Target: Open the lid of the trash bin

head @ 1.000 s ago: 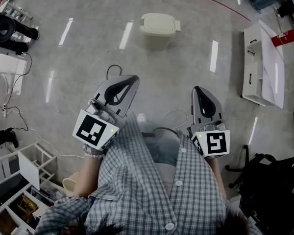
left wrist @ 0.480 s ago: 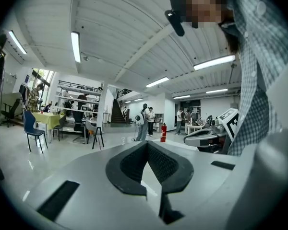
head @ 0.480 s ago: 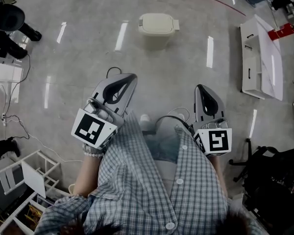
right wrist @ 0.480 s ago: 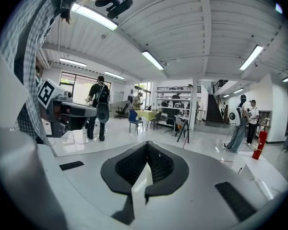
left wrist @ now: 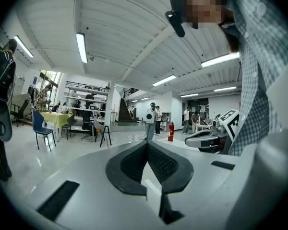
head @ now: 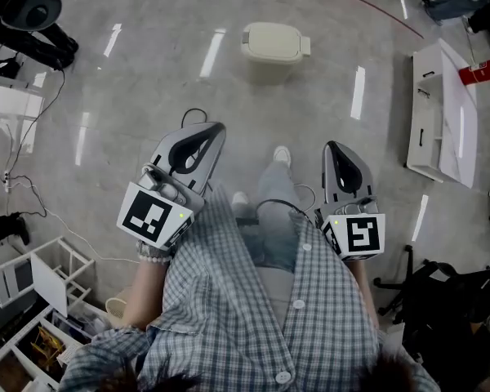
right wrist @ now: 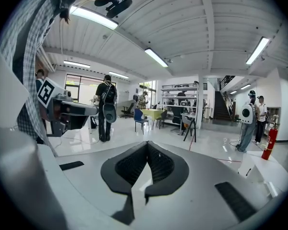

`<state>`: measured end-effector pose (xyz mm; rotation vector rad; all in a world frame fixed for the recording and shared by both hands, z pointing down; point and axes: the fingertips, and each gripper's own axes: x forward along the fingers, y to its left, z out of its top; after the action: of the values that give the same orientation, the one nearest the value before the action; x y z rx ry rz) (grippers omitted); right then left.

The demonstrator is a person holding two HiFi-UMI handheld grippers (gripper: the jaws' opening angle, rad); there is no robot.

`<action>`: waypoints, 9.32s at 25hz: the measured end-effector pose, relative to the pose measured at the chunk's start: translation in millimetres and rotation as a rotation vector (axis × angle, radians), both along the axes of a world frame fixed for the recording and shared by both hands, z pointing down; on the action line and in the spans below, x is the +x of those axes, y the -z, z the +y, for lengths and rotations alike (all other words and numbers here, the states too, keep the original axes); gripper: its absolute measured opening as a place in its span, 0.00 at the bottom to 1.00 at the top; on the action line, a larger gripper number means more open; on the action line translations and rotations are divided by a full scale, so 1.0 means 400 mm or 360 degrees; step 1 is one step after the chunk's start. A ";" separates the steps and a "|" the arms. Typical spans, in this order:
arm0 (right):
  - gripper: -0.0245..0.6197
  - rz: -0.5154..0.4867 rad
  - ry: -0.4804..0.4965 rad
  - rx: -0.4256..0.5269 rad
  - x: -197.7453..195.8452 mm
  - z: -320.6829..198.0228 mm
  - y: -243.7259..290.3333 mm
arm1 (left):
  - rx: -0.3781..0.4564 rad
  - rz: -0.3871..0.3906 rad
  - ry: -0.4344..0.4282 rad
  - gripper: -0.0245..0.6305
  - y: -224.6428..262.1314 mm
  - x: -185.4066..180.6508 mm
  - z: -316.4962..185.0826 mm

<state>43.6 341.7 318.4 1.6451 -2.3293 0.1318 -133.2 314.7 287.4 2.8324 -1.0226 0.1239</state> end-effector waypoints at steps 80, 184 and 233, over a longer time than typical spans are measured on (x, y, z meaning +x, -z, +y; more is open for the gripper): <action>0.07 0.0090 0.0076 -0.0257 0.039 -0.987 -0.105 | -0.0319 -0.0031 -0.0003 0.04 -0.176 0.084 -1.022; 0.07 -0.0052 -0.0042 -0.0594 0.112 -0.961 -0.597 | -0.1239 -0.0614 0.0018 0.04 -1.416 0.183 -1.176; 0.07 -0.0038 0.0076 -0.0001 0.278 -1.066 -0.023 | -0.0522 -0.0135 0.0111 0.04 -0.299 0.226 -1.065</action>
<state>154.8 -84.8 327.6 1.5948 -2.3838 0.1425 -42.8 -111.1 407.0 2.5115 -1.0105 0.3709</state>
